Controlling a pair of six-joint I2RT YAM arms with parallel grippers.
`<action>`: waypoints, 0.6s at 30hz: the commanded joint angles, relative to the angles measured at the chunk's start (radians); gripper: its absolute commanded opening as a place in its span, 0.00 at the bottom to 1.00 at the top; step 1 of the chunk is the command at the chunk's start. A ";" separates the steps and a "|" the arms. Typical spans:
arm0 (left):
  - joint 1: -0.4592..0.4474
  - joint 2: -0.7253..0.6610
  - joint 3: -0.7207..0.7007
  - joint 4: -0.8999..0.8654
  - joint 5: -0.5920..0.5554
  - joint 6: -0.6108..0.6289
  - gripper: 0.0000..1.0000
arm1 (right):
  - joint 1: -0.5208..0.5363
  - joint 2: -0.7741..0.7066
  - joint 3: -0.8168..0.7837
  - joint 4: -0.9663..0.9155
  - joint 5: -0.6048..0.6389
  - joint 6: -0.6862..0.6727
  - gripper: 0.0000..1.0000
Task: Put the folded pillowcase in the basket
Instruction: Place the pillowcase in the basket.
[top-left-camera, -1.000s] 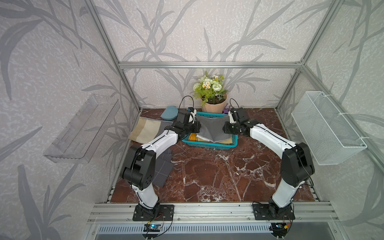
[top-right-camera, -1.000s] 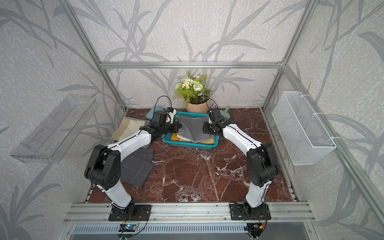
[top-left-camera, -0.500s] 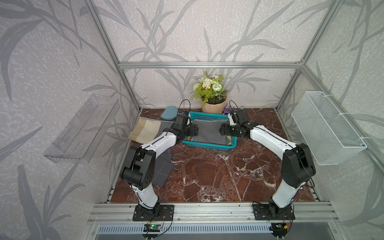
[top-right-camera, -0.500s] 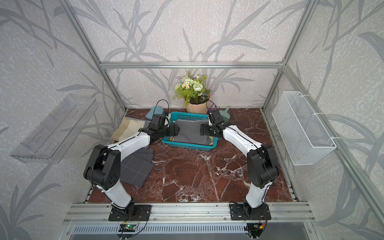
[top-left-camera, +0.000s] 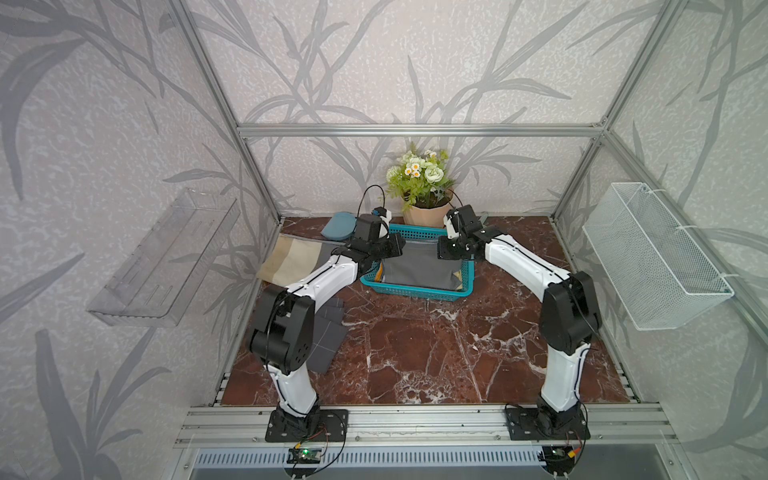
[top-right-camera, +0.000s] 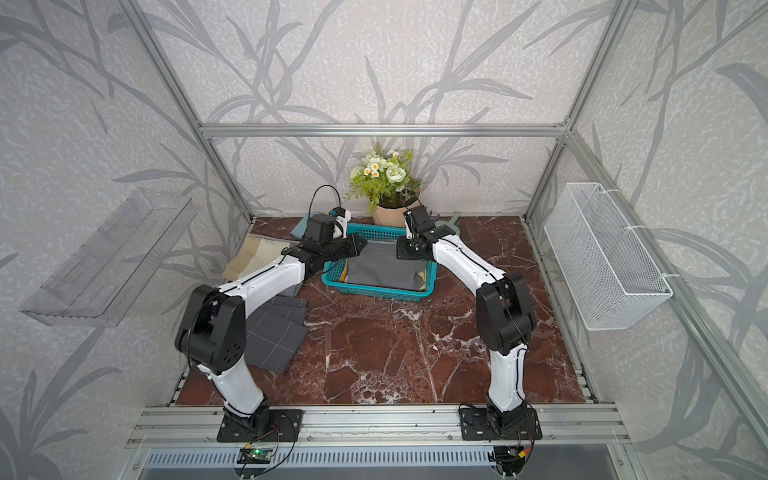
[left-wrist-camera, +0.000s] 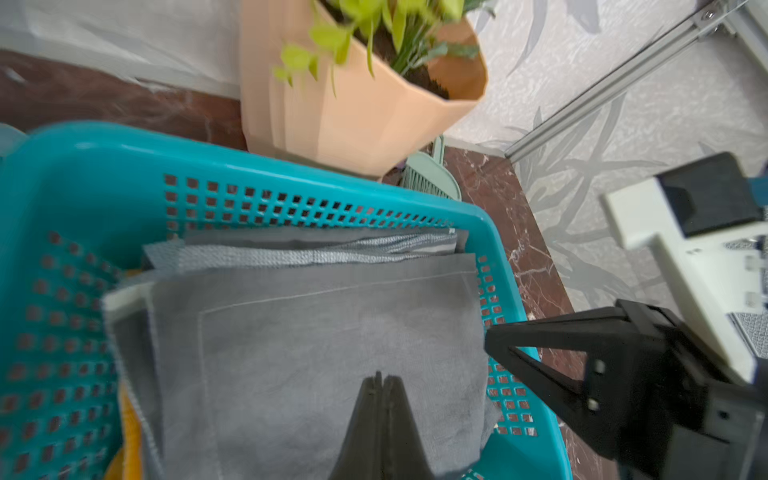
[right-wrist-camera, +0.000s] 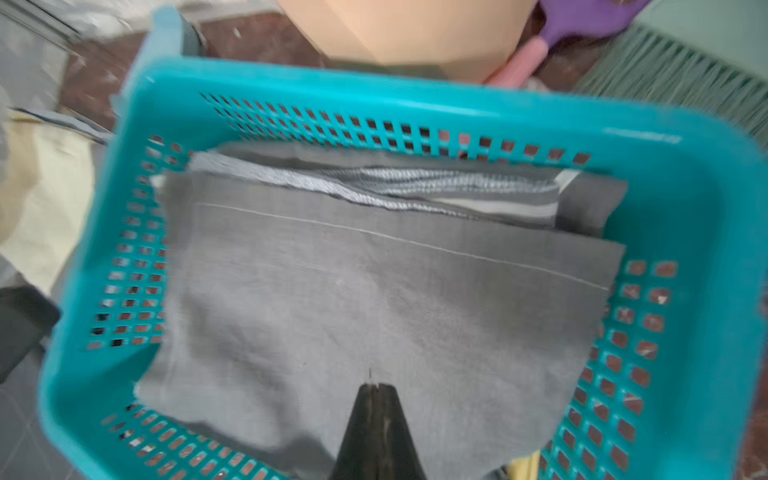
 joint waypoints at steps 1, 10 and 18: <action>-0.008 0.070 -0.018 -0.005 0.015 -0.018 0.00 | 0.004 0.061 0.058 -0.101 0.019 0.012 0.00; 0.031 0.184 -0.056 -0.044 -0.117 0.005 0.00 | 0.004 0.175 0.095 -0.198 0.117 0.024 0.00; 0.076 0.179 -0.056 -0.055 -0.155 0.054 0.00 | -0.013 0.184 0.092 -0.186 0.149 -0.005 0.08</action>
